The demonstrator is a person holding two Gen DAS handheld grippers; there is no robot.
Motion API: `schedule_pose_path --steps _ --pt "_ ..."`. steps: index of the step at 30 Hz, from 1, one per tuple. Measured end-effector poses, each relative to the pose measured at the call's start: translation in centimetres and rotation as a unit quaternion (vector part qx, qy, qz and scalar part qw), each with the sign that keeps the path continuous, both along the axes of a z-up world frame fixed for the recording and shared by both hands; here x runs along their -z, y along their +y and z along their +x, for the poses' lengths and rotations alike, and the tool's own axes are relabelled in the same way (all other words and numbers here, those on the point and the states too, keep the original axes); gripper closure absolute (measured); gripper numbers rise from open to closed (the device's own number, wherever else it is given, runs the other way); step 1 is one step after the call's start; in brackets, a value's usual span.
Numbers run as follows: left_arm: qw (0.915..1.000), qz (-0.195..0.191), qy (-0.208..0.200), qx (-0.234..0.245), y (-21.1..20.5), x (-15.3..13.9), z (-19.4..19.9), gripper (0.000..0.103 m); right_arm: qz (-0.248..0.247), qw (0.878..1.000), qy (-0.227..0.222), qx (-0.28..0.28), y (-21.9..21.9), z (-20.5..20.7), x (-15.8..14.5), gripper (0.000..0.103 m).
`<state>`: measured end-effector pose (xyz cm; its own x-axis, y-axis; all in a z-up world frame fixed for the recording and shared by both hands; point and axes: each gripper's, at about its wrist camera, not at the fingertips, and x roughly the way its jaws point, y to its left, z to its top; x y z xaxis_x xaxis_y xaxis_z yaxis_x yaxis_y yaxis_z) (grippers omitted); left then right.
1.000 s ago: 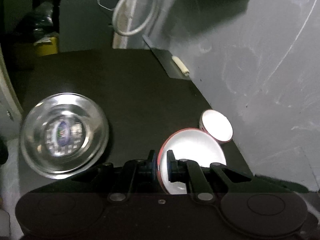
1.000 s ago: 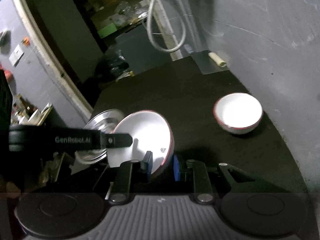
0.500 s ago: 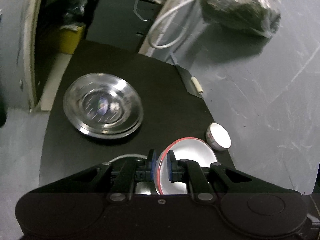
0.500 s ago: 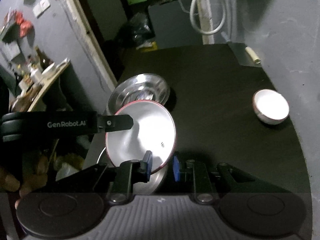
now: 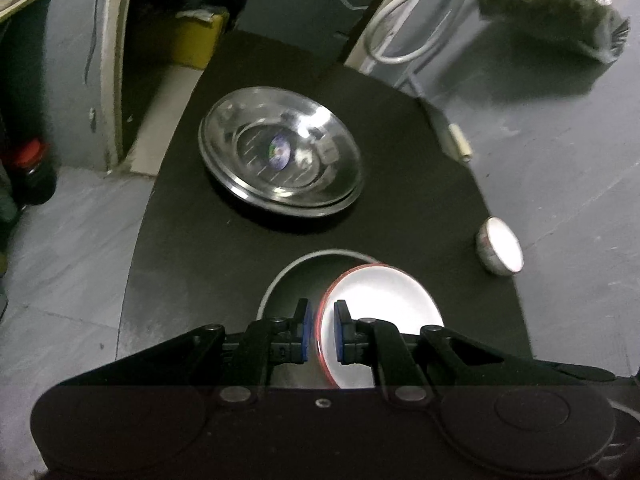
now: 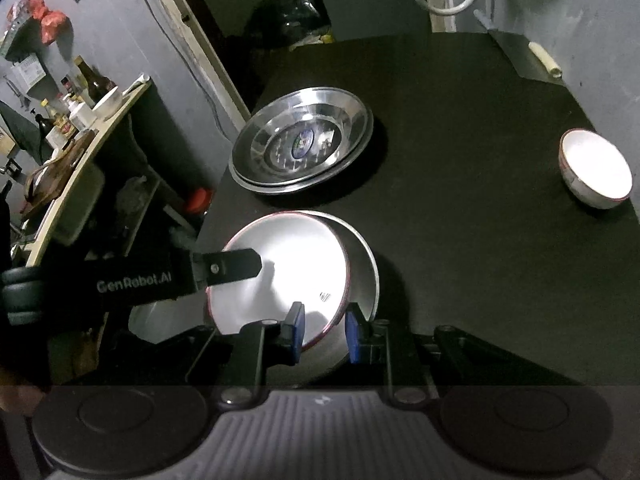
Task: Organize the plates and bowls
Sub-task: 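Lower the white bowl into the deep steel bowl and open the left gripper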
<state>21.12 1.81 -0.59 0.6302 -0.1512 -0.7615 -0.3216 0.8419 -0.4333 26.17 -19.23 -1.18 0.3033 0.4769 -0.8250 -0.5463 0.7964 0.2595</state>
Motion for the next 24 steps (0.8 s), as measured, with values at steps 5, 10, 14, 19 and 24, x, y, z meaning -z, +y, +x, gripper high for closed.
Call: schedule_pose_path --steps 5,10,14,19,24 --pt "0.9993 0.013 0.034 0.0 -0.1 0.9 0.8 0.092 -0.005 1.0 0.006 -0.009 0.5 0.5 0.8 0.079" --pt "0.9975 0.034 0.06 0.013 -0.5 1.1 1.9 0.092 -0.002 1.0 0.011 -0.01 0.7 1.2 1.0 0.079" --pt "0.9948 0.048 0.086 0.026 -1.0 1.3 2.5 0.092 -0.007 1.0 0.007 -0.014 1.0 1.5 0.9 0.079" --pt "0.992 0.056 0.105 0.043 -1.2 1.3 2.8 0.09 -0.022 0.999 -0.001 -0.029 1.4 1.3 0.8 0.079" --pt "0.9903 0.057 0.116 0.051 -1.3 1.2 2.9 0.089 -0.024 0.999 -0.003 -0.035 1.4 1.2 0.7 0.079"
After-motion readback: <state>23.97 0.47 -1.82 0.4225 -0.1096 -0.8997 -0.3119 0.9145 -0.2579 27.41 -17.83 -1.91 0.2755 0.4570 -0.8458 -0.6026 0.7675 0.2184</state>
